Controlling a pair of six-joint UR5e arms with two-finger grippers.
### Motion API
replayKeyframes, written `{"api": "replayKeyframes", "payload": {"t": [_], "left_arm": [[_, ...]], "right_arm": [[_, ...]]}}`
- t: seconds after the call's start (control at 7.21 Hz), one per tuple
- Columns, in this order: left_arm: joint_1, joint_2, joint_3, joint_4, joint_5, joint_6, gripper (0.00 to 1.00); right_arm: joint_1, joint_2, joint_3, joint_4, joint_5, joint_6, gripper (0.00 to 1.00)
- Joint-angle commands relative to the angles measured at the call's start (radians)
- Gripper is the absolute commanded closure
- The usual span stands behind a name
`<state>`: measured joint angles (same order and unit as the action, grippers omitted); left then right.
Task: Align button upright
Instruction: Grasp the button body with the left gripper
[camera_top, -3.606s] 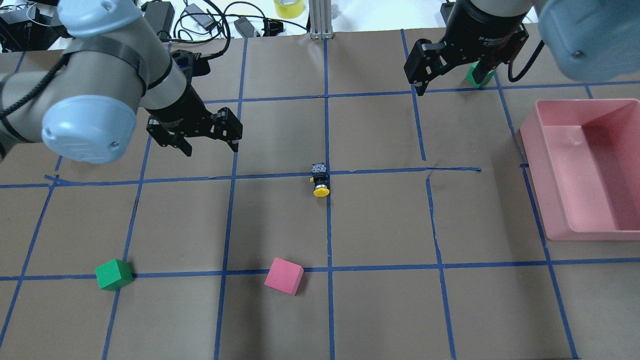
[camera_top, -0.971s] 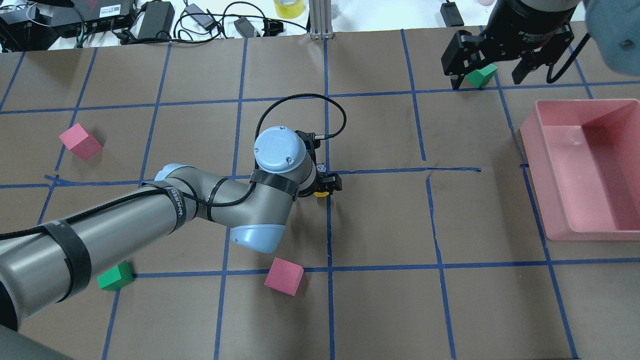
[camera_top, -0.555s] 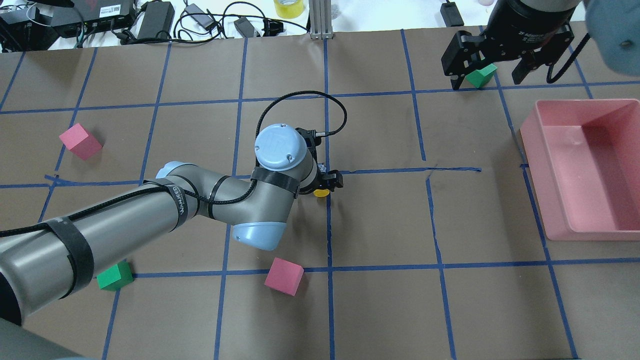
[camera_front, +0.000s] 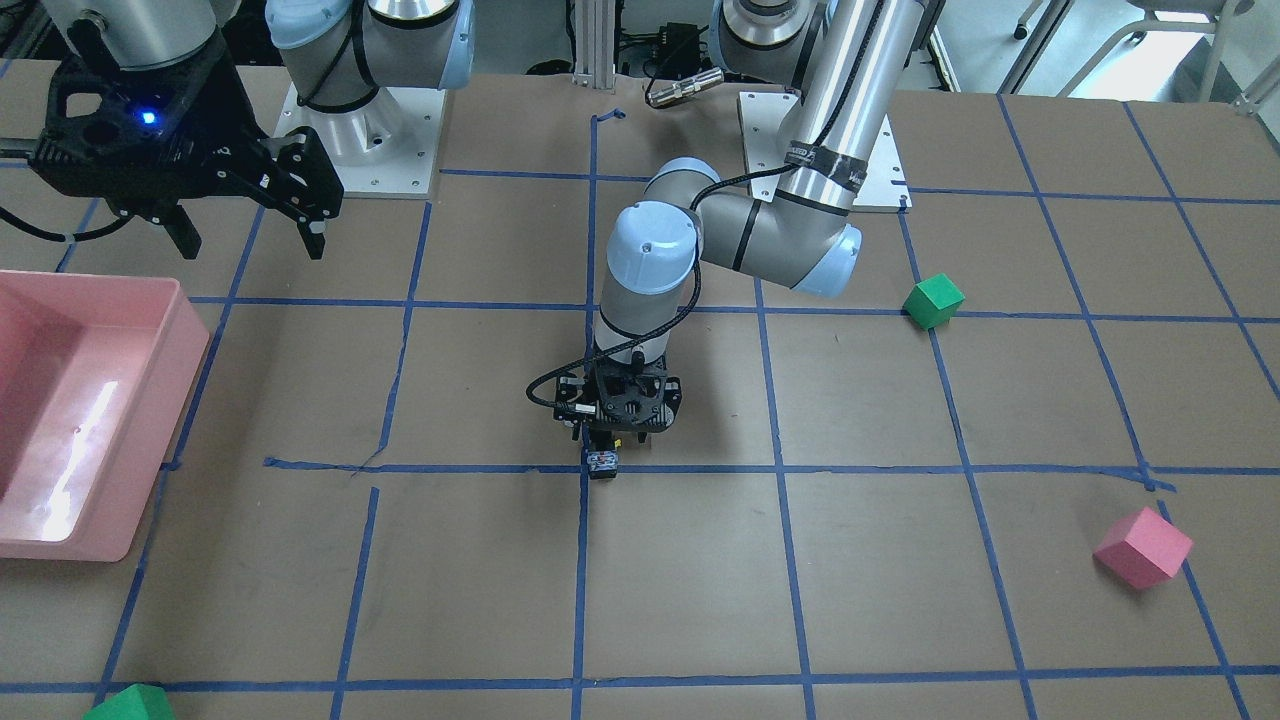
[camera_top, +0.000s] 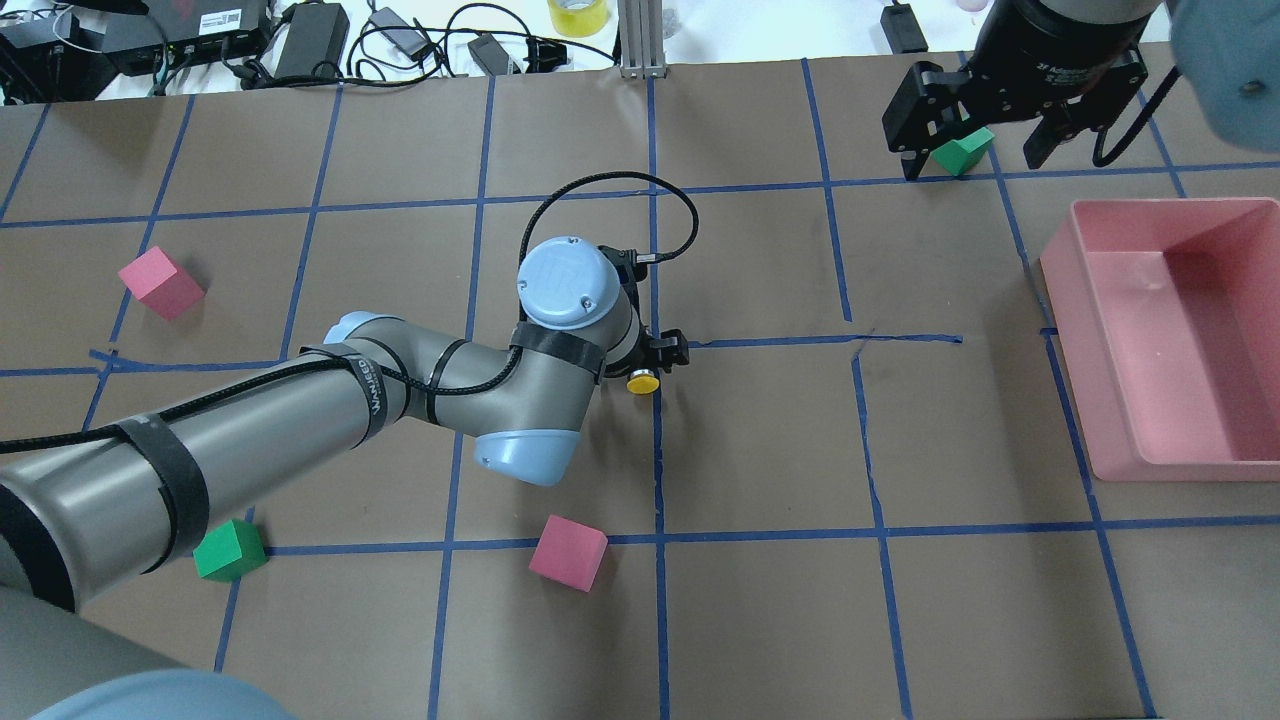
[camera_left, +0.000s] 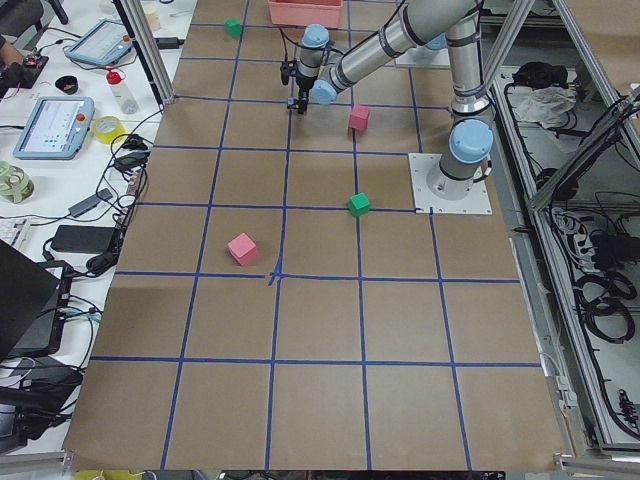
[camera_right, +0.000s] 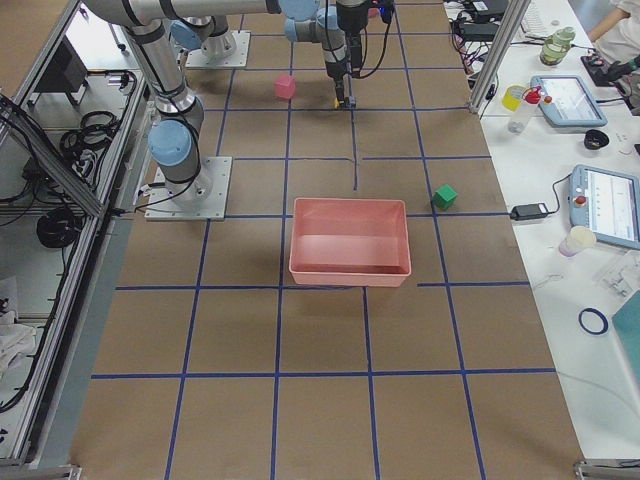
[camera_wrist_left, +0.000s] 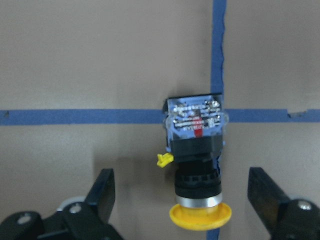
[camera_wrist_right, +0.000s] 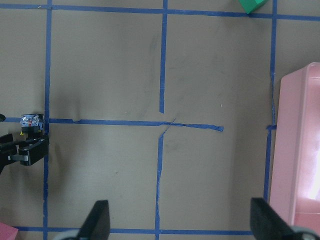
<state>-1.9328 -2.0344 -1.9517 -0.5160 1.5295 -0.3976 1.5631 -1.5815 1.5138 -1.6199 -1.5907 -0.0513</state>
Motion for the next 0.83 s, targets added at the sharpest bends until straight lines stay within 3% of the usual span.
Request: {"api": "replayKeyframes", "payload": {"t": [0.0,0.14,0.55,0.69], "left_arm": [[0.000,0.000,-0.003,-0.010,-0.011,0.000,0.48],[0.000,0.002,0.000,-0.012,-0.056,-0.004,0.99],[0.000,0.010,0.025,-0.010,-0.088,-0.076,1.00],[0.002,0.029,0.065,-0.089,-0.088,-0.186,1.00]], "right_arm": [[-0.002,0.000,0.000,0.000,-0.002,-0.001,0.00],[0.000,0.000,0.000,0.002,-0.003,-0.001,0.00],[0.000,0.000,0.000,0.002,-0.003,-0.001,0.00],[-0.002,0.000,0.000,0.002,-0.003,-0.001,0.00]]}}
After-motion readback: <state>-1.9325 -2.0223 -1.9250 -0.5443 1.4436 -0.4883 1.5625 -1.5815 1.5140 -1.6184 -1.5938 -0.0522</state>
